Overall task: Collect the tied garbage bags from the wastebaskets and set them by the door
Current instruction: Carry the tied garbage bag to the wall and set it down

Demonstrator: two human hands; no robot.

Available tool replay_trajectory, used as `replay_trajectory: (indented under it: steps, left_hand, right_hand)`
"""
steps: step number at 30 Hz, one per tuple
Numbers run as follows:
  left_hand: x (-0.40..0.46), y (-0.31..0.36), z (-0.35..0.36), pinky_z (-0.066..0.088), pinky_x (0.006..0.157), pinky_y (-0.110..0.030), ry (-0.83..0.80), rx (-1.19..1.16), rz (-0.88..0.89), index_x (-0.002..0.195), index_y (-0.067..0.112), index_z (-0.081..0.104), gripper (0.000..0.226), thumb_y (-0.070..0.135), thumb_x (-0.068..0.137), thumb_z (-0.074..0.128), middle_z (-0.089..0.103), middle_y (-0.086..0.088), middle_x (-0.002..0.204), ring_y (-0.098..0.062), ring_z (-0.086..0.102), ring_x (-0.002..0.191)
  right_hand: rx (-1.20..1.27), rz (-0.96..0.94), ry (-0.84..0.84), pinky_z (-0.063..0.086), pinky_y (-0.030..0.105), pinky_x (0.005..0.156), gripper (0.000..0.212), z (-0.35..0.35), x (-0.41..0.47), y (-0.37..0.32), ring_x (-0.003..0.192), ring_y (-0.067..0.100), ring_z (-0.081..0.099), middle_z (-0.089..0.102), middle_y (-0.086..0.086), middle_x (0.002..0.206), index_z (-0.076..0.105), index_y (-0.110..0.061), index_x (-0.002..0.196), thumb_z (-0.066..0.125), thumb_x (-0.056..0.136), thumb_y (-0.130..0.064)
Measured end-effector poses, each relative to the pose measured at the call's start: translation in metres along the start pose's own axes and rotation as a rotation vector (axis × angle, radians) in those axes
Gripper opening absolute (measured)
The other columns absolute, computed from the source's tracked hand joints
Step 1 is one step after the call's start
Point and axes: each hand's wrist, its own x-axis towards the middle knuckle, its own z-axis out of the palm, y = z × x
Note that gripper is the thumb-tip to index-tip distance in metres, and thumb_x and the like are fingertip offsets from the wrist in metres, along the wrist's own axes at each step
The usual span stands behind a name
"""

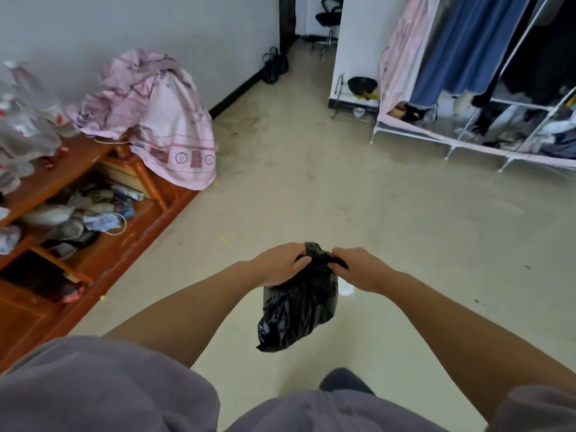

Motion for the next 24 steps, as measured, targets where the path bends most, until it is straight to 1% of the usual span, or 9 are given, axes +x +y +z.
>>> replay_trajectory:
  steps: [3,5,7,11,13,16,18,21,24]
  left_hand:
    - [0.062,-0.035,-0.041,0.033,0.072,-0.032,0.016,0.019,-0.003,0.087,0.013,0.041,0.021,0.027,0.101,0.034,0.044,-0.003,0.086,-0.022,0.043,0.080]
    - [0.107,-0.058,-0.067,0.034,0.073,-0.031,0.024,0.042,0.005,0.087,0.015,0.040,0.019,0.027,0.101,0.035,0.044,-0.002,0.088,-0.021,0.043,0.081]
    - [0.155,-0.083,-0.095,0.036,0.073,-0.032,0.033,0.064,-0.006,0.087,0.016,0.041,0.019,0.029,0.100,0.036,0.046,-0.001,0.089,-0.021,0.045,0.082]
    - [0.255,-0.128,-0.153,0.040,0.075,-0.038,0.054,0.072,-0.040,0.085,0.012,0.044,0.028,0.035,0.100,0.036,0.050,-0.005,0.086,-0.026,0.049,0.082]
    - [0.298,-0.148,-0.182,0.041,0.076,-0.038,0.047,0.068,-0.047,0.085,0.013,0.045,0.030,0.037,0.100,0.035,0.050,-0.004,0.086,-0.025,0.050,0.083]
    - [0.355,-0.183,-0.222,0.036,0.071,-0.032,0.079,0.029,-0.024,0.083,0.017,0.042,0.023,0.033,0.099,0.036,0.046,-0.001,0.085,-0.022,0.046,0.081]
    - [0.387,-0.207,-0.245,0.034,0.072,-0.031,0.080,0.020,-0.015,0.084,0.020,0.039,0.017,0.028,0.099,0.038,0.044,0.000,0.086,-0.020,0.043,0.081]
    - [0.440,-0.253,-0.275,0.037,0.073,-0.033,0.055,0.033,-0.038,0.085,0.019,0.038,0.016,0.026,0.099,0.038,0.044,-0.002,0.089,-0.021,0.044,0.082]
    - [0.499,-0.307,-0.314,0.038,0.072,-0.035,0.062,0.046,-0.049,0.083,0.016,0.040,0.020,0.028,0.098,0.038,0.046,-0.003,0.086,-0.023,0.047,0.080]
  right_hand:
    - [0.001,0.007,0.018,0.031,0.024,0.054,0.033,-0.033,0.072,0.017,0.068,0.021,0.046,0.043,-0.010,0.065,0.033,-0.033,0.067,0.043,0.098,-0.027]
    - [-0.017,0.010,0.025,0.032,0.028,0.055,0.025,-0.056,0.122,0.030,0.068,0.022,0.047,0.044,-0.008,0.065,0.041,-0.023,0.073,0.043,0.098,-0.028]
    - [-0.025,-0.001,0.044,0.034,0.032,0.058,0.021,-0.081,0.173,0.045,0.068,0.023,0.048,0.045,-0.006,0.066,0.044,-0.017,0.080,0.043,0.097,-0.028]
    - [-0.070,-0.021,0.038,0.038,0.034,0.063,0.020,-0.137,0.279,0.079,0.070,0.023,0.049,0.050,0.000,0.073,0.045,-0.015,0.084,0.042,0.097,-0.030]
    - [-0.112,-0.043,0.024,0.037,0.034,0.064,0.020,-0.169,0.328,0.092,0.072,0.023,0.048,0.047,-0.002,0.072,0.043,-0.016,0.083,0.042,0.097,-0.030]
    - [-0.171,-0.088,-0.007,0.033,0.032,0.063,0.019,-0.212,0.405,0.105,0.074,0.022,0.045,0.039,-0.008,0.066,0.041,-0.017,0.083,0.042,0.098,-0.030]
    - [-0.183,-0.107,-0.037,0.032,0.032,0.060,0.017,-0.235,0.454,0.109,0.074,0.021,0.045,0.042,-0.006,0.069,0.041,-0.019,0.085,0.042,0.098,-0.030]
    - [-0.211,-0.139,-0.063,0.034,0.031,0.062,0.014,-0.258,0.534,0.117,0.075,0.022,0.046,0.047,-0.001,0.077,0.042,-0.021,0.087,0.043,0.098,-0.030]
    - [-0.215,-0.128,-0.063,0.035,0.031,0.065,0.017,-0.282,0.621,0.123,0.075,0.022,0.046,0.045,-0.002,0.073,0.044,-0.017,0.087,0.042,0.098,-0.030]
